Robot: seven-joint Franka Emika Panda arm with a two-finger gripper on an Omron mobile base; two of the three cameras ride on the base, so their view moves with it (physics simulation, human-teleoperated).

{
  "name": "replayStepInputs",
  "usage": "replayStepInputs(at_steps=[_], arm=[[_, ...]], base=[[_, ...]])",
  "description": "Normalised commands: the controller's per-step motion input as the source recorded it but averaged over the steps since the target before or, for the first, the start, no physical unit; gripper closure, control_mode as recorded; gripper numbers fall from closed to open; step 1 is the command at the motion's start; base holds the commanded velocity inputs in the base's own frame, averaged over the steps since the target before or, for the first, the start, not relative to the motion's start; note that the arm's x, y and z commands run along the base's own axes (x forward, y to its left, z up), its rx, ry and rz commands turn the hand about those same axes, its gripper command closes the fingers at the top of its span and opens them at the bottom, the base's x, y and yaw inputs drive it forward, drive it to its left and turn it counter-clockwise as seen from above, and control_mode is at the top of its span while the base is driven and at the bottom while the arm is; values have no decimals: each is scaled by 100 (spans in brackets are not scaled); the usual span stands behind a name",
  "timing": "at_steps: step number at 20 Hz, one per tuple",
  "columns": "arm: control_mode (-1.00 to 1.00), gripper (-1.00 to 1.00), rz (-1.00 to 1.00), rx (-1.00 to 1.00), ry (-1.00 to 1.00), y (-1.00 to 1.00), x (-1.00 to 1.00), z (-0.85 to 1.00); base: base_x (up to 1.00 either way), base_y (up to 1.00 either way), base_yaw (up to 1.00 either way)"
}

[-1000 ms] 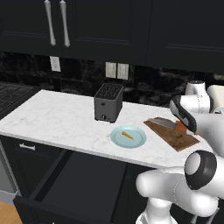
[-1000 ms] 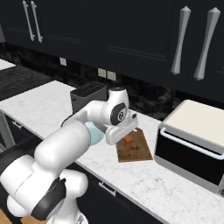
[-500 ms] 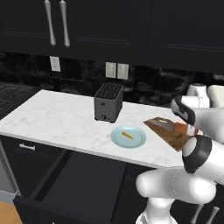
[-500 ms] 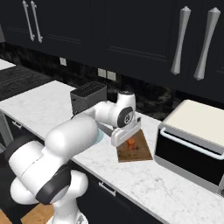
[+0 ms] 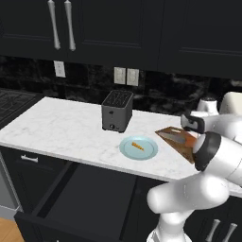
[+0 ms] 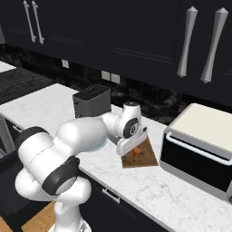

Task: Pick up the knife from the drawer and place it on the cutting board. Then place the meat from the plate to the cutting board.

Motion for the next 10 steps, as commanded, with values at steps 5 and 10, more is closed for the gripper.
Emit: replayStepInputs(at_steps=[5, 10], arm=[[-100, 100, -7, 3, 0, -46, 35, -6], [-100, 100, -5, 3, 0, -42, 41, -1]], base=[[0, 0, 0], [0, 0, 0]])
